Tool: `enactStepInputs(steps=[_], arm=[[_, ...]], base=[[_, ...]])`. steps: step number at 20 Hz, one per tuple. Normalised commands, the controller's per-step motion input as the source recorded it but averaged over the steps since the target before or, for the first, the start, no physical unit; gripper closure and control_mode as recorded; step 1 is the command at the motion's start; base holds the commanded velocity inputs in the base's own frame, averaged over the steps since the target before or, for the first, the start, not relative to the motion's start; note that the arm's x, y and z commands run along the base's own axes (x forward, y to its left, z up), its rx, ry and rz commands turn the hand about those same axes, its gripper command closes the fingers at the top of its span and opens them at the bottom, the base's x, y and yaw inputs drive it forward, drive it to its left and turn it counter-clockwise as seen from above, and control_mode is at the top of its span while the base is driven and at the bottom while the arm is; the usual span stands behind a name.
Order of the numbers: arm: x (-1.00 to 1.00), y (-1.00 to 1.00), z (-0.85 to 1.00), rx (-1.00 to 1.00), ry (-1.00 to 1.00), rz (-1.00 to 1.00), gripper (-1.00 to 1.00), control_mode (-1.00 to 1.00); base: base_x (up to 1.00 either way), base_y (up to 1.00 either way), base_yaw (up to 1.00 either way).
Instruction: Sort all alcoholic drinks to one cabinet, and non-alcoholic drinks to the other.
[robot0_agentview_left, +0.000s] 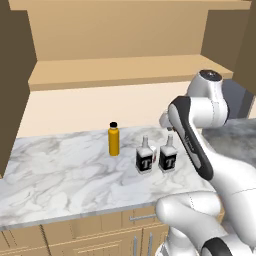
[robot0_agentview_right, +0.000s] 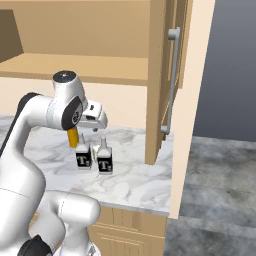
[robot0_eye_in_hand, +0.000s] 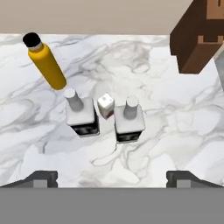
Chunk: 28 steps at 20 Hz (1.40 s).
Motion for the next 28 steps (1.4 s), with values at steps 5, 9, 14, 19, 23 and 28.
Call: enactStepInputs(steps=[5,9,14,19,23,28], arm=[[-0.1,-0.06,-0.13,-0.01,-0.04,0.0,-1.0,-1.0],[-0.09,-0.08,-0.14,0.0,-0.04,0.0,-1.0,-1.0],[-0.05,-0.07,-0.16,0.0,-0.04,0.0,-1.0,-1.0],[-0.04,-0.04,-0.16,0.0,-0.05,0.01,-1.0,-1.0],[-0.07,-0.05,-0.13,0.0,-0.08,0.01,-1.0,-1.0],[-0.06,-0.04,-0.15,-0.01,-0.11,0.01,-1.0,-1.0]], base=[[0.0,0.0,0.0],[0.0,0.0,0.0],[0.0,0.0,0.0],[0.0,0.0,0.0],[0.0,0.0,0.0],[0.0,0.0,0.0]])
